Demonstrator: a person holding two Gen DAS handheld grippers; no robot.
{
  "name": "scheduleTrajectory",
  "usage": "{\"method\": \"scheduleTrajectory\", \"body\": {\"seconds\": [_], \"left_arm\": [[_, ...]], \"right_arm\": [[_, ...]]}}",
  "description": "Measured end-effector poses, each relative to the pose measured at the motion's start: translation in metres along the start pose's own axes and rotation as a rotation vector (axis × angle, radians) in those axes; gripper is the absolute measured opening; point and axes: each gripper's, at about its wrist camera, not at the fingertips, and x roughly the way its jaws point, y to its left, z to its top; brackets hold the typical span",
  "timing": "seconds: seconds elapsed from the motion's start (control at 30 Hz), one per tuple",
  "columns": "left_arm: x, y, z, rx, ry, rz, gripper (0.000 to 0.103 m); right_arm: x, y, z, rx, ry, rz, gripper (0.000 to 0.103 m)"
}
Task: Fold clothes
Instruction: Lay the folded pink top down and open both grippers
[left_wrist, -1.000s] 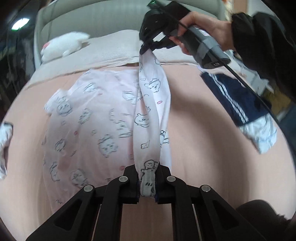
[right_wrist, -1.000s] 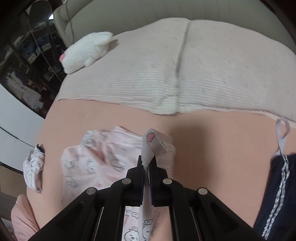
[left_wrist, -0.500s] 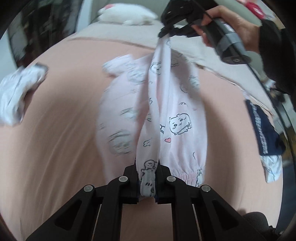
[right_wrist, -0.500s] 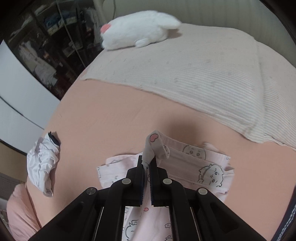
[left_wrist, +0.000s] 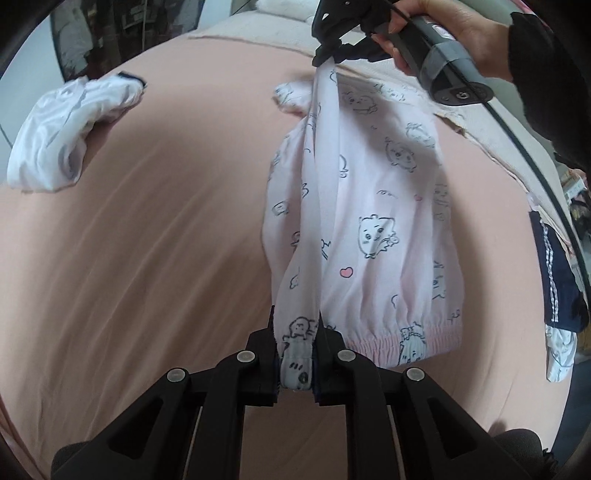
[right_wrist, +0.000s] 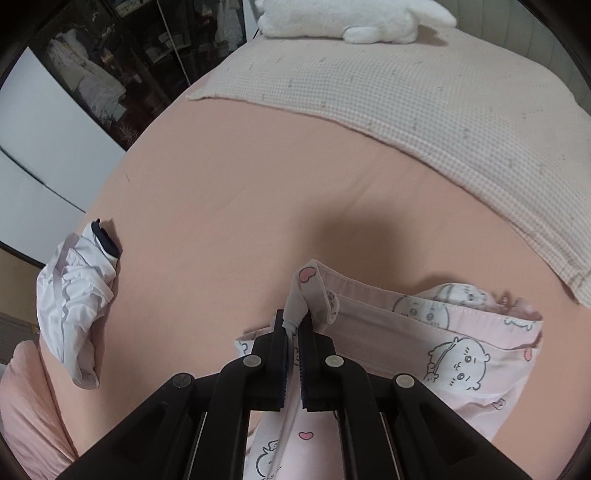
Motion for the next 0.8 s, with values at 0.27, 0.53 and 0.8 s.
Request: {"method": "scheduleTrajectory", "body": {"seconds": [0.27,0.53,0.8], "left_arm": [[-0.005,0.030,0.003,-0.184,0.077,-0.028,0.081],[-0.037,0.025,0.003,-0.169,0.006,0.001,0.081],[-0.050,0.003,-0.005,-0.096,-0.014,0.064,0.081]], "right_arm": [[-0.017,0.018,0.005,-0.031,-0.016,-0.036,0.096],[-0.076,0.002,-0.008,-0.003,-0.052,-0.018,0.096],[-0.149,-0.032,-0.043,0.036,-0.082,-0.048,0.096]]}}
